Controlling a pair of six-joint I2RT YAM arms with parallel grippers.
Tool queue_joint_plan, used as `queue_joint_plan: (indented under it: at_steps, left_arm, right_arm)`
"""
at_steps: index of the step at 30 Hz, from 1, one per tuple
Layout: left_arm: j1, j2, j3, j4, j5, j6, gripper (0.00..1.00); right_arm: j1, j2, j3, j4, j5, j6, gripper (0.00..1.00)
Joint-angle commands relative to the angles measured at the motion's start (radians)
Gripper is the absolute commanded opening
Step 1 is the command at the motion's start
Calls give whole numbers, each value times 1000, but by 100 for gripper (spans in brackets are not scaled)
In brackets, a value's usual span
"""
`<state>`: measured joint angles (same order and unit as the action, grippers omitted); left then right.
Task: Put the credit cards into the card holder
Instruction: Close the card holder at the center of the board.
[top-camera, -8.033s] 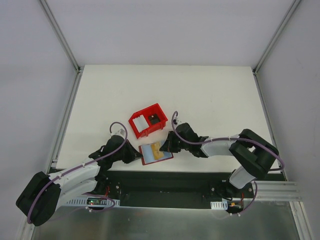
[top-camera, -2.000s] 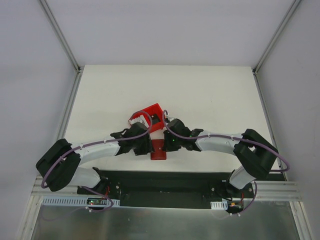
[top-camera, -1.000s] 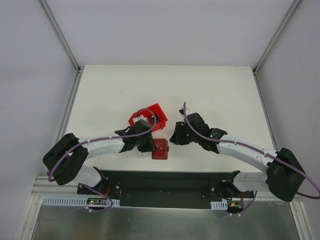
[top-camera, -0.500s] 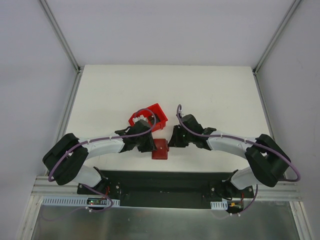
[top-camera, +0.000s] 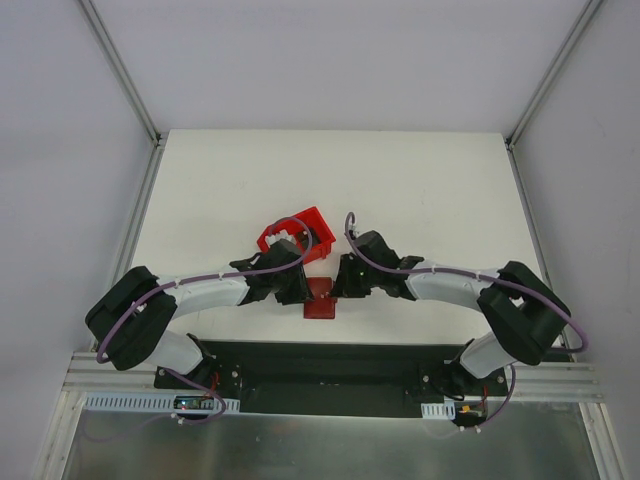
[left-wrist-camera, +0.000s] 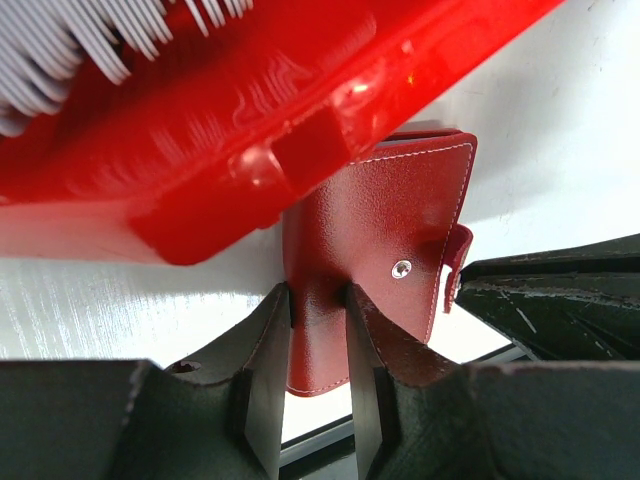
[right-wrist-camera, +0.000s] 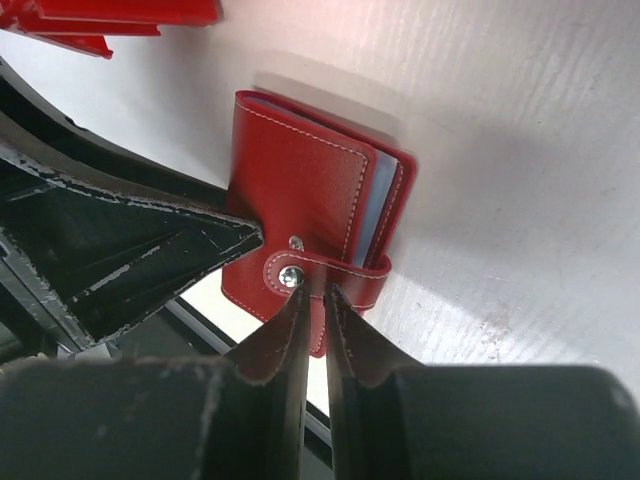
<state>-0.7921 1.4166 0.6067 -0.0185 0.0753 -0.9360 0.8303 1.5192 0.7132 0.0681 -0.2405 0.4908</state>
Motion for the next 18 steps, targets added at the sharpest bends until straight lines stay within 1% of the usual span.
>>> queue_joint_plan:
  at_steps: [1,12,18]
  left_arm:
    - [-12,53,-18,-40,18,-15,24]
    - [-13,53,-16,-38,20,-11,23]
    - [-13,51,-13,-38,15,-12,23]
  right_arm:
    - [12,24,52,27,-11,2,13]
    - [13,59,117,-17,0,-49,15]
    - [13,73,117,-31,-8,-47,15]
